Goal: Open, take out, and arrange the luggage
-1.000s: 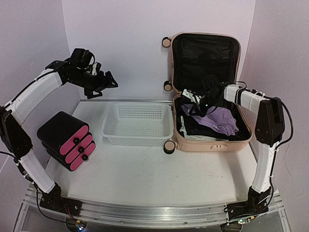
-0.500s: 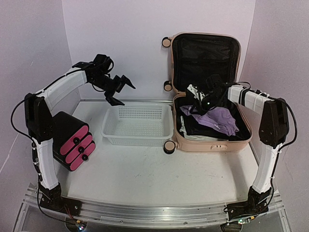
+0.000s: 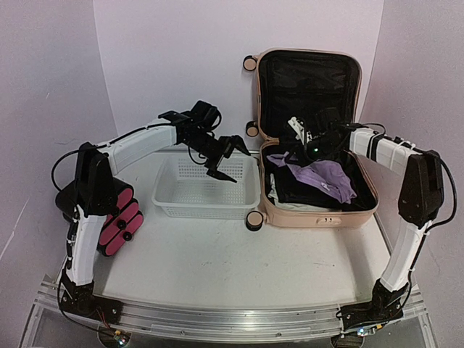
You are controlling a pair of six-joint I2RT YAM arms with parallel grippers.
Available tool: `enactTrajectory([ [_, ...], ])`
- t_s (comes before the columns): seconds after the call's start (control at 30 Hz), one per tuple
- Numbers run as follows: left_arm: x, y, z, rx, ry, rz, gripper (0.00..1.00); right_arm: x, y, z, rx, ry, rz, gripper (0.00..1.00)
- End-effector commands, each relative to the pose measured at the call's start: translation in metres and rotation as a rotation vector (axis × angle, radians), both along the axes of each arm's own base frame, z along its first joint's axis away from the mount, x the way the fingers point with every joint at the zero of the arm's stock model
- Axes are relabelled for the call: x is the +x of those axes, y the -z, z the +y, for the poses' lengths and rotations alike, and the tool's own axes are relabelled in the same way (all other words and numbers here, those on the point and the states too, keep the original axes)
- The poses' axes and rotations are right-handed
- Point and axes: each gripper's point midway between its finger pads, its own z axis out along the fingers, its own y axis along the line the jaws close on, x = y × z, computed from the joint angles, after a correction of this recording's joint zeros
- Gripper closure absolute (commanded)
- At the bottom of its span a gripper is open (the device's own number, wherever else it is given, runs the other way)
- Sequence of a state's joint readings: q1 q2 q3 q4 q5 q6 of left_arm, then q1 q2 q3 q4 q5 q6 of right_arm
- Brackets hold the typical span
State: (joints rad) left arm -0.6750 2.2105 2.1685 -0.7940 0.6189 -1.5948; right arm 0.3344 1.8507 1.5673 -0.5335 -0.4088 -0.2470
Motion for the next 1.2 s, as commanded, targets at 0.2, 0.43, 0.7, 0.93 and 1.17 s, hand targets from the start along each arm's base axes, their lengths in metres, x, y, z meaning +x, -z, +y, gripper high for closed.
enactTrajectory([
  [0.2, 0.015, -0.026, -0.02, -0.101, -0.035, -0.027, 0.09, 0.002, -0.037, 0.02, 0.087, -0.044, -0.109, 1.0],
  [0.43, 0.014, -0.029, -0.015, -0.107, -0.029, -0.036, 0.08, 0.0, -0.021, 0.022, 0.057, -0.074, -0.042, 0.97],
  [0.7, 0.024, -0.033, -0.011, -0.124, -0.043, -0.051, 0.08, -0.012, 0.005, 0.019, 0.013, -0.106, 0.032, 0.86],
  [0.93, 0.029, -0.032, -0.004, -0.13, -0.05, -0.048, 0.08, -0.012, 0.026, 0.017, -0.024, -0.112, 0.075, 0.73],
  [1.17, 0.035, -0.033, 0.001, -0.142, -0.056, -0.048, 0.08, -0.008, 0.047, 0.007, -0.096, -0.079, 0.101, 0.77],
])
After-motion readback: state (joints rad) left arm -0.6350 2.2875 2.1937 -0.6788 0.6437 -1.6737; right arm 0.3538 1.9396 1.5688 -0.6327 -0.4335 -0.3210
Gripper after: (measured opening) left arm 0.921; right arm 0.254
